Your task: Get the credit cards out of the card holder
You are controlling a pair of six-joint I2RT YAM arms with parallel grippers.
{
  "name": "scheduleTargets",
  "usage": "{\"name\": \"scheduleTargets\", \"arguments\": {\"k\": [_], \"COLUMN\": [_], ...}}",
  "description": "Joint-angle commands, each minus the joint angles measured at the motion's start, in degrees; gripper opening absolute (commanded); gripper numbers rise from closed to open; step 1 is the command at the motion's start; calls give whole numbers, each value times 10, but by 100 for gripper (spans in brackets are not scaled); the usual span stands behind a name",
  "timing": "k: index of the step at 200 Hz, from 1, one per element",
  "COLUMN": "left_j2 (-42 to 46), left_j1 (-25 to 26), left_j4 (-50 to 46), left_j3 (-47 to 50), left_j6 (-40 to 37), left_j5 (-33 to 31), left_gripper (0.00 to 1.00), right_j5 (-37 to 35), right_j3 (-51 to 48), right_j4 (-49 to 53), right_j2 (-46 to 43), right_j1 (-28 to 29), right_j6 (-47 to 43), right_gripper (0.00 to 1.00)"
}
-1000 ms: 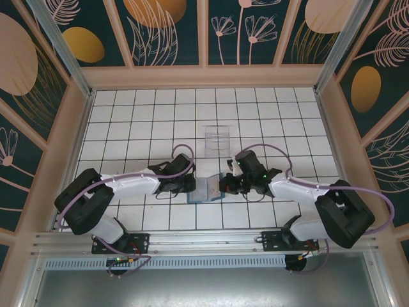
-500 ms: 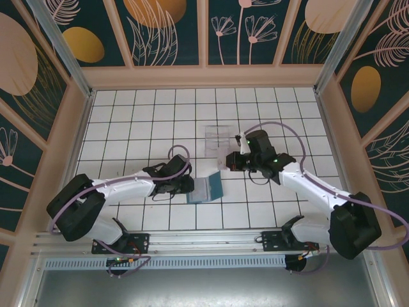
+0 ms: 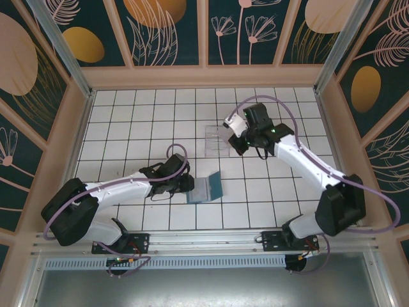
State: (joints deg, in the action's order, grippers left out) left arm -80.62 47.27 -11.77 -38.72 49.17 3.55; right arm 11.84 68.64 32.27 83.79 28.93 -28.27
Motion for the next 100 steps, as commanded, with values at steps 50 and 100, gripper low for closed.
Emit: {"name": "scheduleTargets", "arguments": {"k": [50,100], "left_j2": [4,-3], "left_j1": [0,0], "left_j4": [-6,-8], "left_j3": [7,1], "left_j6": [-15,-20], "left_j5": [-9,-19], "left_gripper": [27,27], "right_j5": [-24,-34], "right_j3": [204,275], "right_j4": [209,231], "right_j2": [182,255], "right_j1": [17,19], "right_j6": [-288,-333], "right_gripper": [0,0]}}
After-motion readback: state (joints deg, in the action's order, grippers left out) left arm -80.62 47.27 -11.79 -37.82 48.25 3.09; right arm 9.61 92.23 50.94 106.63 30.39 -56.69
